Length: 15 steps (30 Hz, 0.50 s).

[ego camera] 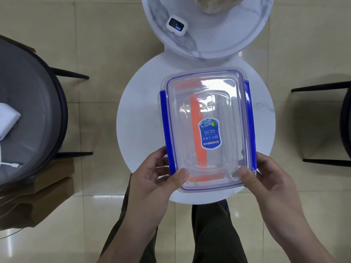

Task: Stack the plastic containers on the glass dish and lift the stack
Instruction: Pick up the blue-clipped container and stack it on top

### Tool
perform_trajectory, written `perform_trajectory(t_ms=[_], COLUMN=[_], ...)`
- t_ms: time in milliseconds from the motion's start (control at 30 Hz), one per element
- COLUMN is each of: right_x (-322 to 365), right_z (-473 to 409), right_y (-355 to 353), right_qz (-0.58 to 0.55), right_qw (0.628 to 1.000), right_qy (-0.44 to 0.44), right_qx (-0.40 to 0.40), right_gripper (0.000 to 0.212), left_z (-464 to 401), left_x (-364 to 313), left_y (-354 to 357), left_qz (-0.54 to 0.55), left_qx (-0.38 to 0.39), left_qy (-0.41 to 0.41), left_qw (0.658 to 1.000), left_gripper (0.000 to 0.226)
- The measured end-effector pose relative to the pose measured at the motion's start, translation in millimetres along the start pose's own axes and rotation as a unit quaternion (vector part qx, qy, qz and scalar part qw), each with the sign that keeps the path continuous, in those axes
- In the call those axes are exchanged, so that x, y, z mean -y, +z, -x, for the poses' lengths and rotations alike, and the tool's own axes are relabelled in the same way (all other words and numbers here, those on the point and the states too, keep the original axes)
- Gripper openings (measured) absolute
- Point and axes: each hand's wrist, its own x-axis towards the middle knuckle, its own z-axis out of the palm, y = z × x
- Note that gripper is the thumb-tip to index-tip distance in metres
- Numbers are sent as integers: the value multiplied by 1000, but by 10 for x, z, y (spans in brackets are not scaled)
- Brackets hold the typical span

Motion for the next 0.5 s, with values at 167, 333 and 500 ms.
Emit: perform_trajectory(t_ms=[167,333,500], right_x=[-50,-173,-382], right_z=[29,10,107], right_y=[-11,-70,-27], right_qz=[9,-85,-184], right_qw=[1000,993,966], right_qy=[12,76,168], right_qx=[-1,-27,-67], right_gripper=[48,30,38], left_z=[20,16,0], left_x=[61,103,156], left_y=[-12,-35,-183], left_qz=[32,40,57], left_qx=[-9,-14,-27], left_qy=[-25,-36,-58], left_qw=[999,998,996], left_gripper=[53,61,48])
